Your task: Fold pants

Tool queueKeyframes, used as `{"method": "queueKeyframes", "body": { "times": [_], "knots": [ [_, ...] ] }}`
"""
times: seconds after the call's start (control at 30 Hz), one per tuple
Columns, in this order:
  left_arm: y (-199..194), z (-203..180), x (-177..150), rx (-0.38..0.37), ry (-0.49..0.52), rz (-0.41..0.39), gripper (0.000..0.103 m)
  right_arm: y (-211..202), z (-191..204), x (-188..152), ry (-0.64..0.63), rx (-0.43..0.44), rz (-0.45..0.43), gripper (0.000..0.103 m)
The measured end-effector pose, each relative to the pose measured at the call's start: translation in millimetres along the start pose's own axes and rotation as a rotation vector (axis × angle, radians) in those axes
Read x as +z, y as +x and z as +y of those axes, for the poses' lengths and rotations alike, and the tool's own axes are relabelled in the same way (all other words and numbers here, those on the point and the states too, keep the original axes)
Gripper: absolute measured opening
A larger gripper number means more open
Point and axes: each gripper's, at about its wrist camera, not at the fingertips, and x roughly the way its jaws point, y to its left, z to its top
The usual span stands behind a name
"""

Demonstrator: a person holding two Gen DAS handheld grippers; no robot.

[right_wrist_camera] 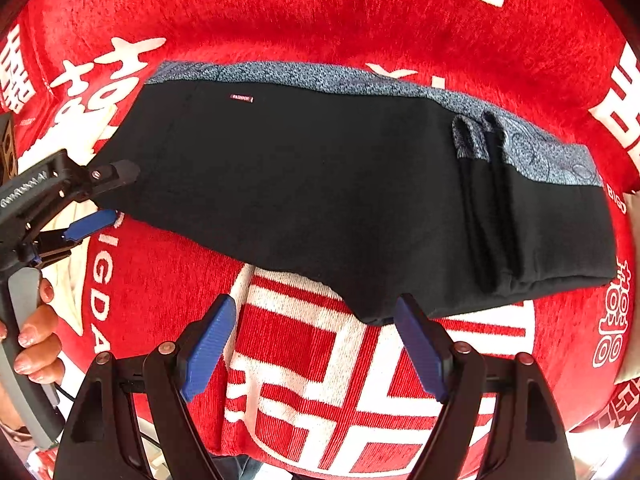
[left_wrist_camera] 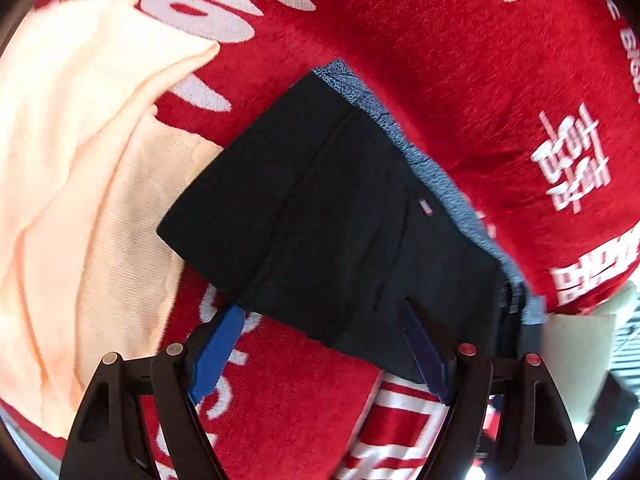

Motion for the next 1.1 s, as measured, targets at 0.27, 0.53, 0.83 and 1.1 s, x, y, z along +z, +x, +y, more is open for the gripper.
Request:
{"method": "queueKeyframes", "body": {
  "times": [0.27,0.53,0.83,1.1],
  "knots": [
    [-45.9,-18.9,-5.9,0.444,0.156,-0.317,0.080,-1.8,-4.7,6.0,-0.006,-0.001,-0.007,0.084],
    [26.1,-43.8,42.6,0.440,0.324,-0.355,0.103,6.2,-5.4,3.5,-0.002,-0.015,0.022,0.084],
    [12.3,15.7,43.8,0.030,0.102,-0.482,0.103,4.1,-8.9,1.7,0.003,-0.017,0.052,0.084],
    [12.1,16.2,39.9,0.038,0.107,-0.479,0.103,-1.6,6.3,-10.4,0.010,-0.104,0.072,0.084]
  ]
}}
